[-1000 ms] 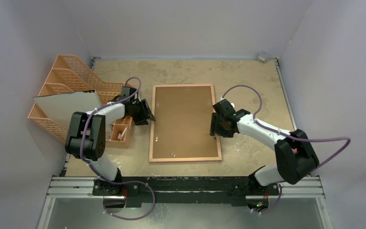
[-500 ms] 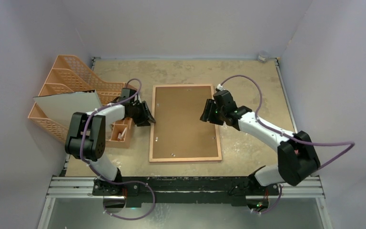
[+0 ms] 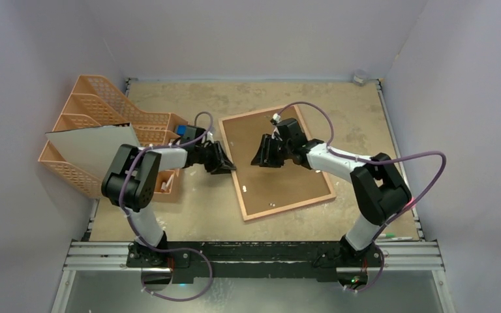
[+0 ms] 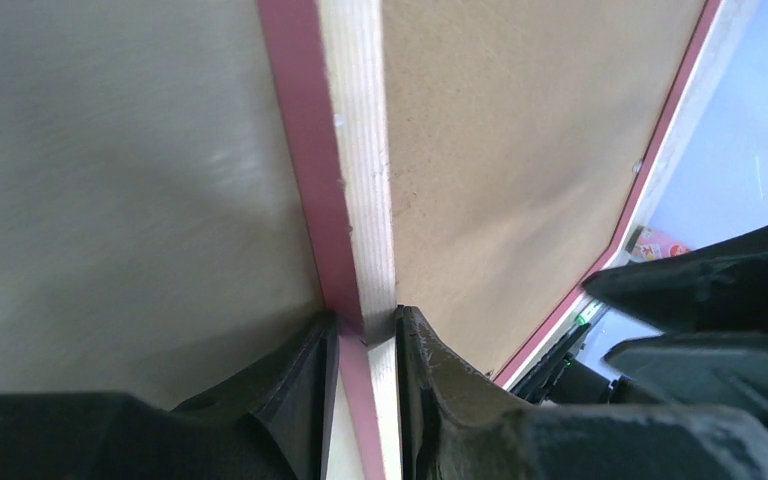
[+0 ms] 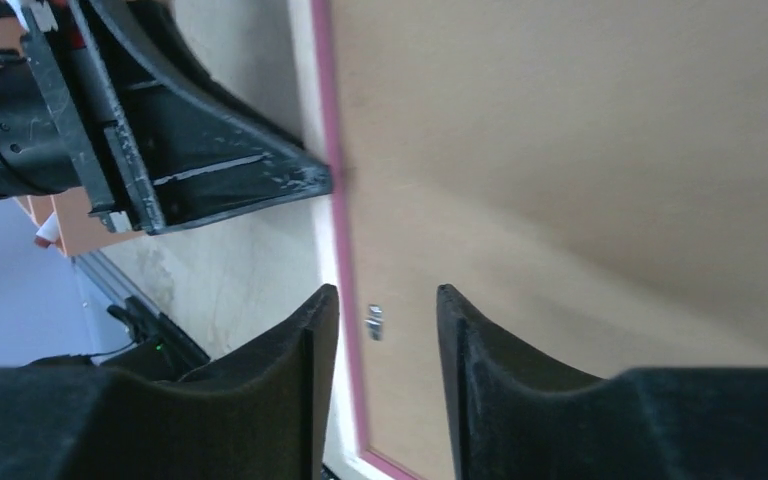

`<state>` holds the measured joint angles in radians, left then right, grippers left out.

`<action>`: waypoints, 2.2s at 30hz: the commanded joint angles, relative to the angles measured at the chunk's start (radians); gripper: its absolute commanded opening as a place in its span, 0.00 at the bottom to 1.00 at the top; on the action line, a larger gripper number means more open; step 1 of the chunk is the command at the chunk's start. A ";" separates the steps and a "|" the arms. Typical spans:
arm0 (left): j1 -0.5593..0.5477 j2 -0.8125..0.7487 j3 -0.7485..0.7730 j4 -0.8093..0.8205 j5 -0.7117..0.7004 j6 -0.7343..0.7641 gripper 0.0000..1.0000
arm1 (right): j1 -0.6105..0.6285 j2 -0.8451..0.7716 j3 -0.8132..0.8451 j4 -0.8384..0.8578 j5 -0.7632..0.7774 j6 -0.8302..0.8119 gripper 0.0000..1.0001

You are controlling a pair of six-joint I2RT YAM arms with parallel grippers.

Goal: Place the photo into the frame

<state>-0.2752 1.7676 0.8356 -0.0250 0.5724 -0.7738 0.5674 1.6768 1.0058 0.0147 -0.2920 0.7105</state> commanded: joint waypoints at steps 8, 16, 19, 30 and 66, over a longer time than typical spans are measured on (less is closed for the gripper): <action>-0.078 0.112 0.099 0.094 -0.032 -0.007 0.30 | 0.009 0.063 -0.049 0.036 -0.173 -0.059 0.38; -0.078 0.111 0.097 0.077 -0.042 0.008 0.28 | 0.031 0.107 -0.061 0.011 -0.219 -0.101 0.36; -0.077 0.112 0.104 0.067 -0.051 0.017 0.28 | 0.034 0.113 -0.070 0.019 -0.231 -0.105 0.35; -0.078 0.117 0.108 0.057 -0.055 0.022 0.27 | 0.042 0.141 -0.078 0.035 -0.264 -0.107 0.32; -0.079 0.115 0.110 -0.021 -0.114 0.044 0.32 | 0.055 0.101 -0.100 0.053 -0.167 -0.025 0.43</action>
<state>-0.3538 1.8660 0.9382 0.0170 0.5674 -0.7898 0.6106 1.8191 0.9268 0.1364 -0.5968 0.6384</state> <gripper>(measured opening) 0.296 0.428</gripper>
